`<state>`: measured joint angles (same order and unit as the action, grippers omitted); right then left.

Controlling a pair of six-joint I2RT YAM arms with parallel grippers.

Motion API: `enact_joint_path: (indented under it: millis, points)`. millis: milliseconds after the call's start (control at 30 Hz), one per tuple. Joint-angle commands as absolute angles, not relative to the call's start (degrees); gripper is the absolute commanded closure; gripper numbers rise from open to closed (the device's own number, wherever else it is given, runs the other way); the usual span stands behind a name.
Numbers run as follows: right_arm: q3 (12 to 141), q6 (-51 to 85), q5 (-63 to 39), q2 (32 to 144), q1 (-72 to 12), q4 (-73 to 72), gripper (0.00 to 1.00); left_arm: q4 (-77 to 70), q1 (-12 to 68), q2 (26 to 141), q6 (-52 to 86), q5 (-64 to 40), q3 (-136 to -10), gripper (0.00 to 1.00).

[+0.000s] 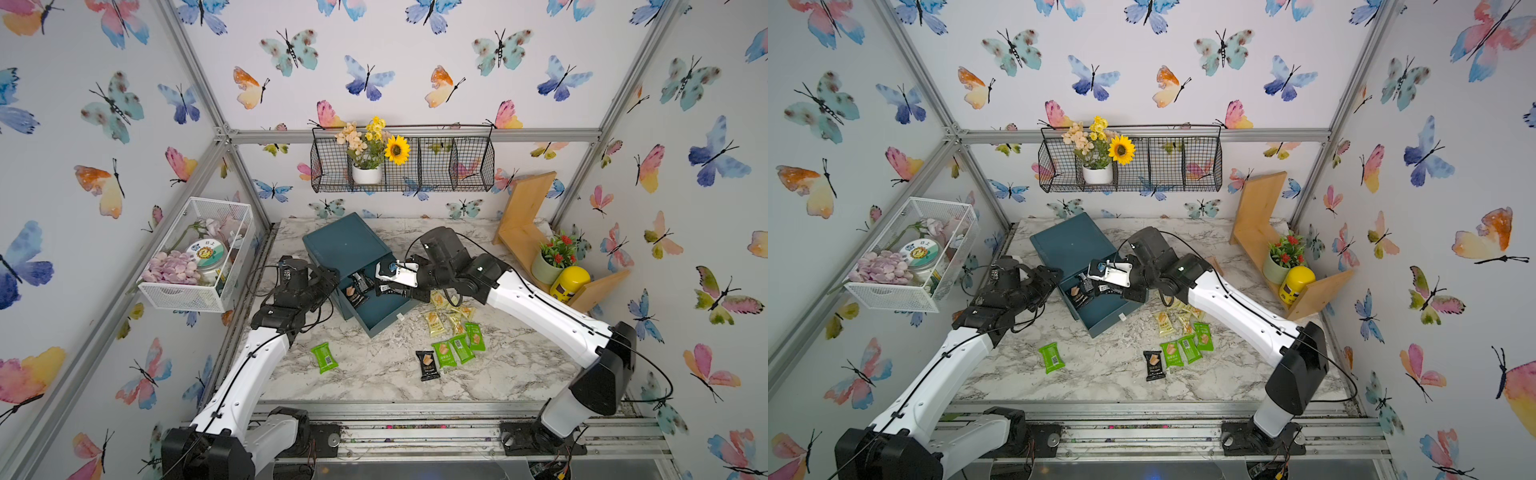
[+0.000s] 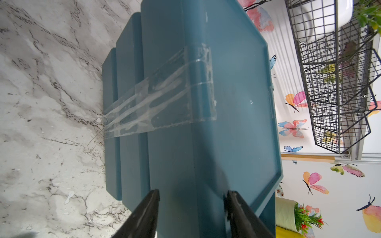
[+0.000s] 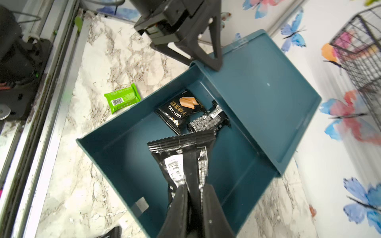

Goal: Take the cookies out of the drawer
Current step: Pick up the cookie from the drawer, then place the cookie at the center of the board.

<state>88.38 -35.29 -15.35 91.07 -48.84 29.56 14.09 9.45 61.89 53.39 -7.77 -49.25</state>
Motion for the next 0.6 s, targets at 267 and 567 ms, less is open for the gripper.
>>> enact_joint_path:
  millis: [267, 567]
  points:
    - [61.2, -0.5, 0.2, 66.1, -49.0, 13.6, 0.98, 16.1, 8.8, 61.9, 53.1, -8.5, -48.0, 0.44]
    - [43.7, 20.5, 1.5, 55.7, -49.1, 13.5, 0.98, 15.7, 8.7, 62.8, 52.9, -9.4, -48.2, 0.44]
